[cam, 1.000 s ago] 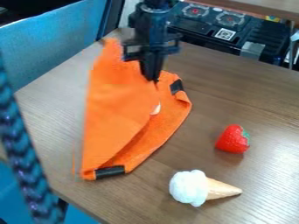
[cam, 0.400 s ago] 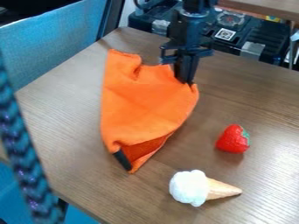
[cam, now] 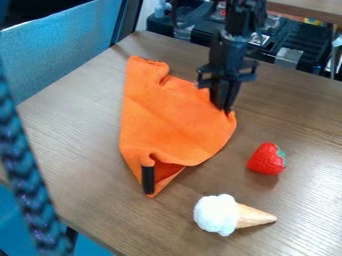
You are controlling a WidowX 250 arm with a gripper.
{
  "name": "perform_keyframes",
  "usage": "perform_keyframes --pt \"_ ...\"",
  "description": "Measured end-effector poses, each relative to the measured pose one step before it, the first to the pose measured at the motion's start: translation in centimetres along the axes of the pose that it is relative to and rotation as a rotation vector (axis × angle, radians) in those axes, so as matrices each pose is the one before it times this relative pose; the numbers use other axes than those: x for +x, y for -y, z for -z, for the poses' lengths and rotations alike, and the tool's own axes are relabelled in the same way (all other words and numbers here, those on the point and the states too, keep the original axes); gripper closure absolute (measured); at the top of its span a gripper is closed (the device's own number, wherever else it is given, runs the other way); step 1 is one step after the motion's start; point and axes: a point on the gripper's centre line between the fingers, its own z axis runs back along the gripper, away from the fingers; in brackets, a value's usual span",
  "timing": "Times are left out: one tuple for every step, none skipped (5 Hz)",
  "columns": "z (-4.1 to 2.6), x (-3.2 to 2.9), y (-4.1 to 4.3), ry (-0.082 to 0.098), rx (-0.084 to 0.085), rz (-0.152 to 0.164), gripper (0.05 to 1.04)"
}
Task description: Fold the cloth from bottom left to top right
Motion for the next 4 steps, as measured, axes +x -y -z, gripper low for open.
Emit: perform_keyframes --pt "1.128 0.059 0.400 0.0204 -0.0095 0.0083 0.594" --pt "0.324 0.121 0.101 -0.0020 -0.0464 0.0067 0.304" --pt "-0.538 0.361 0.052 -0.0218 -0.1010 0.0186 0.100" --pt "-0.883 0.835 -0.153 -0.0139 -0.0777 0.0025 0.085"
